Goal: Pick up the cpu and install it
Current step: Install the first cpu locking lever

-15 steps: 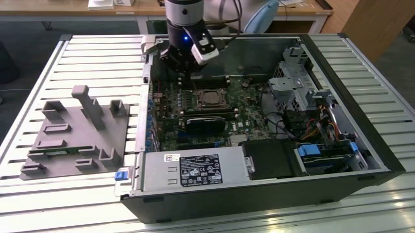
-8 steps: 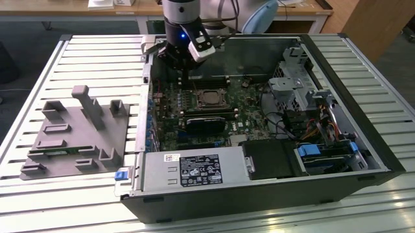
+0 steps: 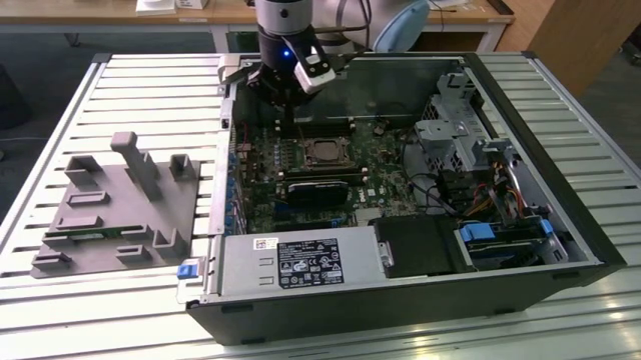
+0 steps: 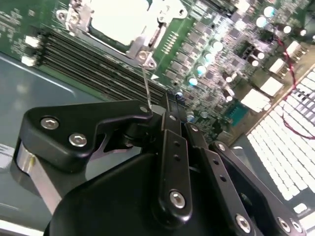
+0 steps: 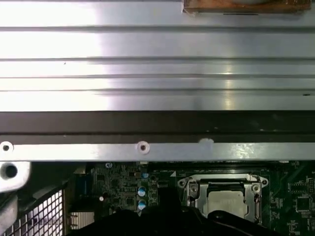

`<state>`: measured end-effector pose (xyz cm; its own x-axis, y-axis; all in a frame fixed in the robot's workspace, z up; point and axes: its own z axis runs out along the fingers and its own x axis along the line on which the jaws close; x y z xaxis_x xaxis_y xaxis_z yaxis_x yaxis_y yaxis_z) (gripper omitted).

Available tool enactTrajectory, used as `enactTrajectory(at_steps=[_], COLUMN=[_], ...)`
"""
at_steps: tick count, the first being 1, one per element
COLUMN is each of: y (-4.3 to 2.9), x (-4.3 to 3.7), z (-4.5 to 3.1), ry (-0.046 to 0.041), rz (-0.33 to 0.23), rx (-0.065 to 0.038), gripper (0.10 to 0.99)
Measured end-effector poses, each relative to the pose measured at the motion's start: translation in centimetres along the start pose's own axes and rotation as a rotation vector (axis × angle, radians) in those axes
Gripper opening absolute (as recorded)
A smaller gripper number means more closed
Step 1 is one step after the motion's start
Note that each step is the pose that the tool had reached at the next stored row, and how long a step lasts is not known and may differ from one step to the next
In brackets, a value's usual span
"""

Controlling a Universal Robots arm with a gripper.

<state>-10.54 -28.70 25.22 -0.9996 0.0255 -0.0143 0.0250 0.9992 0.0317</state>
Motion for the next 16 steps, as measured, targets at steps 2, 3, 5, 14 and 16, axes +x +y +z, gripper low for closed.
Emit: enactTrajectory(at_steps=[2, 3, 5, 14, 16], y=[0.02, 0.03, 0.04, 0.11, 0.06], x=[-0.57, -0.87, -1.48, -4.09, -4.10], z=[0.03, 0.05, 0.12, 0.56, 0.60], ry=[0.0005, 0.0009, 0.0016, 0.0065, 0.0046], rz=[0.000, 0.000, 0.000, 0.000, 0.000], rx=[0.000, 0.000, 0.000, 0.001, -0.006], gripper=[0.106, 0.106, 0.106, 0.106, 0.106])
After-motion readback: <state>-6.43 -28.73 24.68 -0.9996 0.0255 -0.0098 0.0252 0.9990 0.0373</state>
